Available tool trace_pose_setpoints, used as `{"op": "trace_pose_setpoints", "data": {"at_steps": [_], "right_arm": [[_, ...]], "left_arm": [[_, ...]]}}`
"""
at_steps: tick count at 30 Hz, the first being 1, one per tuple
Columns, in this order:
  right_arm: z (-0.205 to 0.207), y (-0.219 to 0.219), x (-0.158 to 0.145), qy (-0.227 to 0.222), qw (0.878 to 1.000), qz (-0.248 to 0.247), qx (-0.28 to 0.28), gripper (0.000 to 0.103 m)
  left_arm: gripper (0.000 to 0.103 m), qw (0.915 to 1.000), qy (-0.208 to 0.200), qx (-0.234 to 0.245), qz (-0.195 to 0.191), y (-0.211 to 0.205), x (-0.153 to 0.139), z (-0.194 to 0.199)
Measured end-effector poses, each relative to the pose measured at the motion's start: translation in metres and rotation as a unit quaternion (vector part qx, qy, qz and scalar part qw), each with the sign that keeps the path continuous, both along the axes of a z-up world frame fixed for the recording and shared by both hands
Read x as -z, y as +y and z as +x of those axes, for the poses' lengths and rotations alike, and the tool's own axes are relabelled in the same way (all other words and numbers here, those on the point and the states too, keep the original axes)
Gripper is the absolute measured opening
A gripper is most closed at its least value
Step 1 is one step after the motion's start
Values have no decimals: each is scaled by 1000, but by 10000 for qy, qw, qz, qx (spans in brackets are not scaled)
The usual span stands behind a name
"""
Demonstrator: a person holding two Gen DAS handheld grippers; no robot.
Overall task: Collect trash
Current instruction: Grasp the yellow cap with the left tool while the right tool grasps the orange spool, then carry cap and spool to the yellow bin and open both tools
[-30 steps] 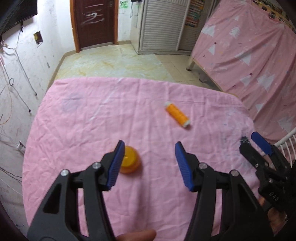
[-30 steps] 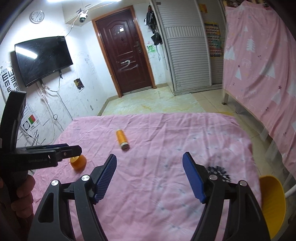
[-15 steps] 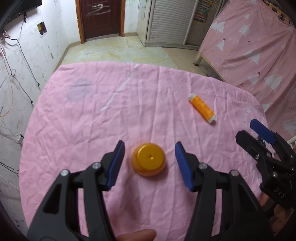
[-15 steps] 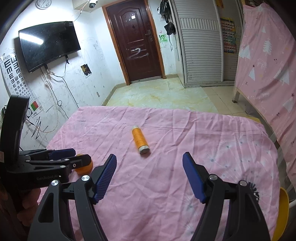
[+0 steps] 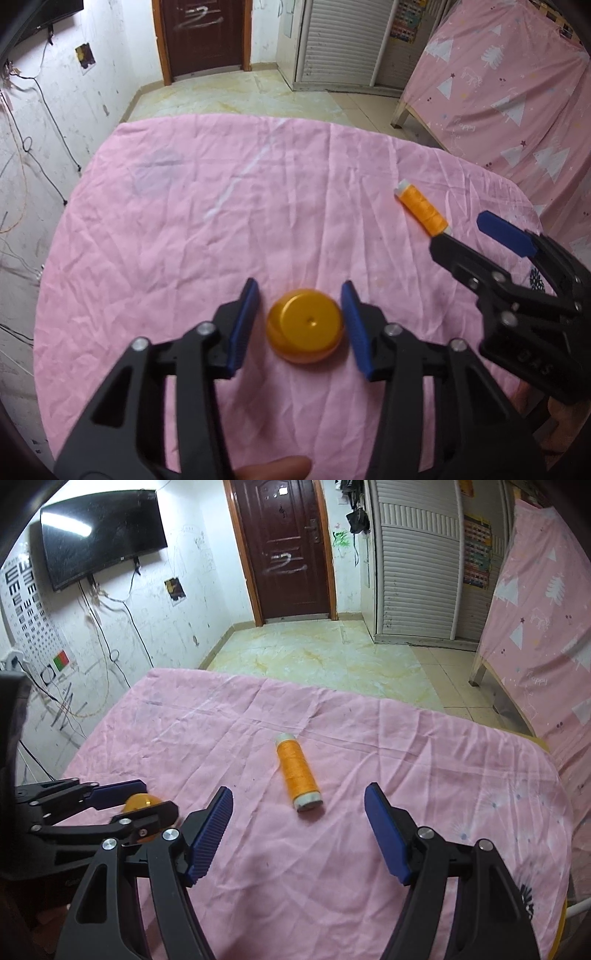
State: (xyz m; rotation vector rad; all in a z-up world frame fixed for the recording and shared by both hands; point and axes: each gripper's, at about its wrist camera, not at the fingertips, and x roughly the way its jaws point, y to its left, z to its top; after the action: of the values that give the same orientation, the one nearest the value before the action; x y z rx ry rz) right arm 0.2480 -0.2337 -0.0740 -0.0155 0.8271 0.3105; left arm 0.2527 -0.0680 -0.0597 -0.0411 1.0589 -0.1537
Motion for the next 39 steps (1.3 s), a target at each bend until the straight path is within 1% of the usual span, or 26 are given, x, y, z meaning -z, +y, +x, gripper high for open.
{"op": "trace_pose_setpoints", "data": {"at_steps": [2, 4, 5, 6, 13, 15, 16, 17, 20, 22, 25, 32, 39], "right_arm": [[6, 2, 3, 45, 10000, -32, 32, 67], [11, 3, 7, 92, 9999, -48, 60, 67], [12, 4, 7, 91, 9999, -83, 68, 65], [14, 5, 8, 94, 9999, -126, 67, 59], [26, 7, 15, 206, 9996, -194, 98, 35], [28, 9, 17, 215, 9993, -291, 85, 25], [29, 10, 18, 185, 9991, -372, 100, 21], [29, 11, 18, 174, 9990, -406, 94, 15], [27, 17, 18, 108, 9983, -559, 84, 10], [26, 19, 17, 66, 9983, -574, 89, 10], [23, 13, 14, 39, 9990, -432, 124, 10], [4, -5, -3, -125, 9997, -6, 220, 10], [-20, -29, -22, -337, 9982, 341, 353, 10]], "left_arm": [[38, 10000, -53, 13, 15, 0, 0, -1], [38, 9999, -99, 29, 31, 1, 0, -3], [38, 9999, -120, 32, 32, 1, 1, -4], [38, 9999, -142, 42, 32, 1, 1, -4], [38, 9996, -260, 89, 61, 0, 3, -9], [38, 9996, -271, 92, 55, 0, 3, -10], [38, 9996, -278, 93, 52, 0, 3, -10], [38, 9995, -284, 93, 46, 0, 3, -10], [38, 9995, -296, 78, 5, 1, 3, -11], [37, 9996, -272, 67, -52, 3, 1, -13], [37, 9996, -252, 53, -133, 6, -3, -13], [37, 9990, -431, 60, -122, 8, -21, -24], [37, 9983, -569, 124, -71, -2, -35, -38]]}}
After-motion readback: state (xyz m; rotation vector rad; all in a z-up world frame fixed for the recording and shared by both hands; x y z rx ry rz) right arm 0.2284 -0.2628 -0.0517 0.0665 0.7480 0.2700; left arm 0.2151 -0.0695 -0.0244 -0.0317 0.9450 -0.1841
